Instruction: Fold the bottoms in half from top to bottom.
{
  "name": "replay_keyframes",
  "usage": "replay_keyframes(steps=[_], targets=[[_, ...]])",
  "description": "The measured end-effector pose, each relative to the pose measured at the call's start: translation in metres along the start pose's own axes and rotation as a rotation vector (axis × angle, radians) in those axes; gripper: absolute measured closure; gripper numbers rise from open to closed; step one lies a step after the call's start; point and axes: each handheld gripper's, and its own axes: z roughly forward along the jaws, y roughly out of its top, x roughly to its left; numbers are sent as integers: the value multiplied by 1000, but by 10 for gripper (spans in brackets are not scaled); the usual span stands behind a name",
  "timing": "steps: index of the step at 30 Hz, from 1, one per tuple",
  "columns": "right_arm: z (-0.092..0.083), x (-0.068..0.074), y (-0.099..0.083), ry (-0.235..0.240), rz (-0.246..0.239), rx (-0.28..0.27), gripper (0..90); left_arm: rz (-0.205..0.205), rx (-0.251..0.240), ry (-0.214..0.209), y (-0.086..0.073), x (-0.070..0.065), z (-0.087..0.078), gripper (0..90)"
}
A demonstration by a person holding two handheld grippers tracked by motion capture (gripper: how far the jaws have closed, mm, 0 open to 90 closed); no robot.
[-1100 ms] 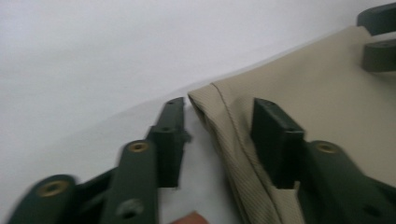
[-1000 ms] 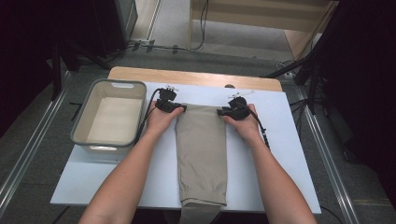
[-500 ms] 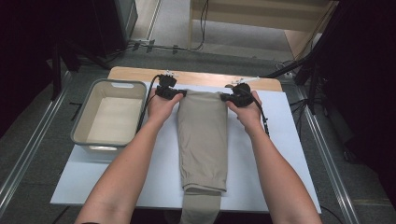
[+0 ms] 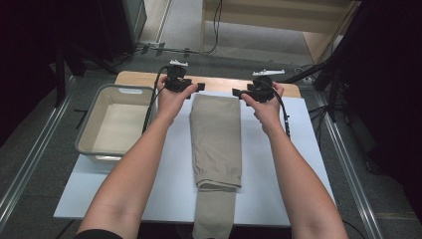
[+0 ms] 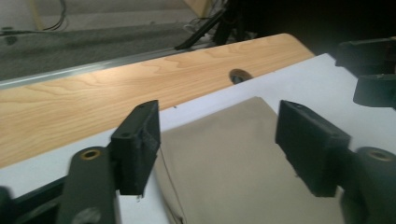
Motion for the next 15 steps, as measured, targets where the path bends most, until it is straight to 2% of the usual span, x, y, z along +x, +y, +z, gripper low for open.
replay_keyframes(steps=[2, 4, 9, 11, 13, 15], targets=[[-6, 2, -6, 17, 9, -12, 137, -16, -15, -41, -5, -3, -3, 229], [-12, 4, -14, 37, 24, -29, 130, -14, -21, -78, -11, -9, -6, 182], [-27, 15, -40, 72, 8, -39, 92, 36, -36, -178, -27, -32, -15, 82], [-33, 20, -49, 84, 8, -40, 69, 46, -44, -218, -35, -42, -20, 78], [-41, 25, -59, 100, 12, -44, 11, 54, -39, -233, -41, -50, -24, 77], [-48, 30, -67, 114, 6, -48, 6, 78, -31, -257, -50, -61, -29, 77]])
